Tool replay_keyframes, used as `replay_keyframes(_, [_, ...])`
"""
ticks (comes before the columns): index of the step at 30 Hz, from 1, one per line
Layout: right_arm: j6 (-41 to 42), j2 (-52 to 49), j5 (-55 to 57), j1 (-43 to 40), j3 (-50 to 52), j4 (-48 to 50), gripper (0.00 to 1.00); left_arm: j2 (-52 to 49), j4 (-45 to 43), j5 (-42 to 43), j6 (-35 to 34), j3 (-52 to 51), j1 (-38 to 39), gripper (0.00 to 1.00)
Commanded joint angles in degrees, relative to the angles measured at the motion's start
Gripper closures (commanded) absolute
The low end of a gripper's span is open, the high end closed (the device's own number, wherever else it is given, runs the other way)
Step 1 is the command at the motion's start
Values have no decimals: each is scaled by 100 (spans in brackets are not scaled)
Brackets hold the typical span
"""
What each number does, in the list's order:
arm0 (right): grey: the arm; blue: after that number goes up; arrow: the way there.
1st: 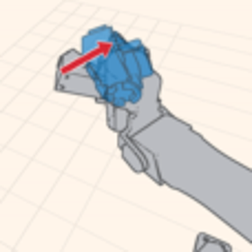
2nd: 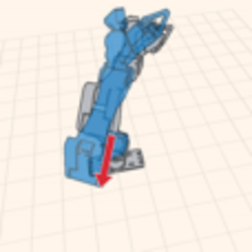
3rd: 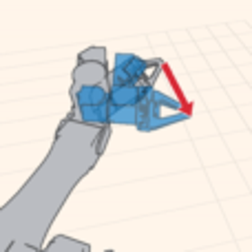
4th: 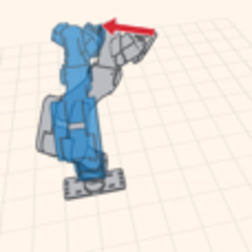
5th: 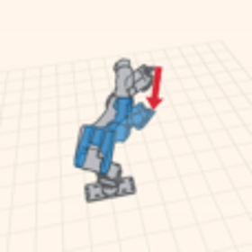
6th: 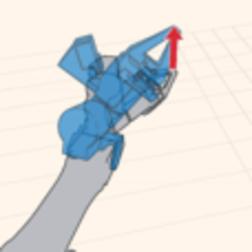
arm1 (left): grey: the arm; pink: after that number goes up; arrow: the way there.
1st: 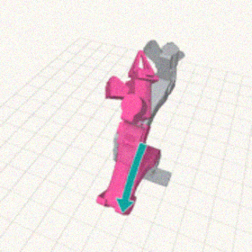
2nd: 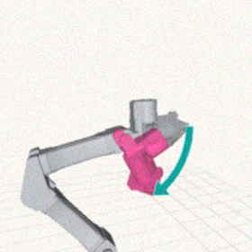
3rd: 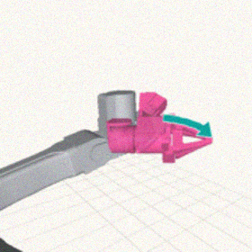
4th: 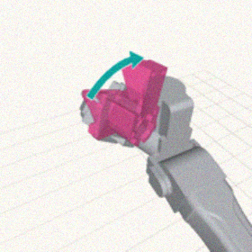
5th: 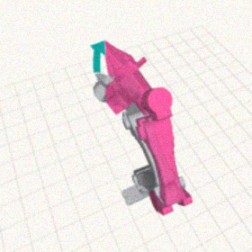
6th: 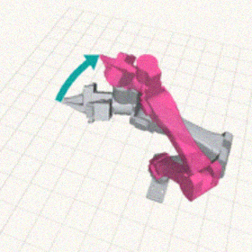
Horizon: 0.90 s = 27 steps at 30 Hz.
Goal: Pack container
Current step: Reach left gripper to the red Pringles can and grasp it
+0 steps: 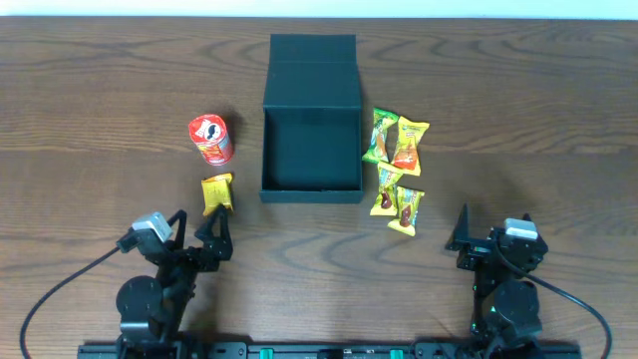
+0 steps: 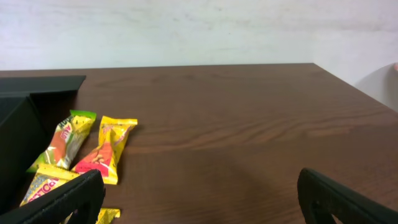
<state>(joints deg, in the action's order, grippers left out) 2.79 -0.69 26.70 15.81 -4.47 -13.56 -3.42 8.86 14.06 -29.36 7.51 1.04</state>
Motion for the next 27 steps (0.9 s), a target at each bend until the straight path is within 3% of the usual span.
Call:
replay_keyframes(1, [15,20,92,-20,-13,-55,1,-481,-363,-463,415,22,9,5])
replay_keyframes(5, [15,20,92,-20,-11,-55,1,-1513,-437,-614,859,446,7,5])
replay_keyframes(14, [15,20,92,-20,-13,-55,1,-4996,68,-614,2004,2656,9,5])
replay_keyframes(27, [15,20,92,-20,-11,-55,1,-8999,2559,-1117,2625,6575,15,5])
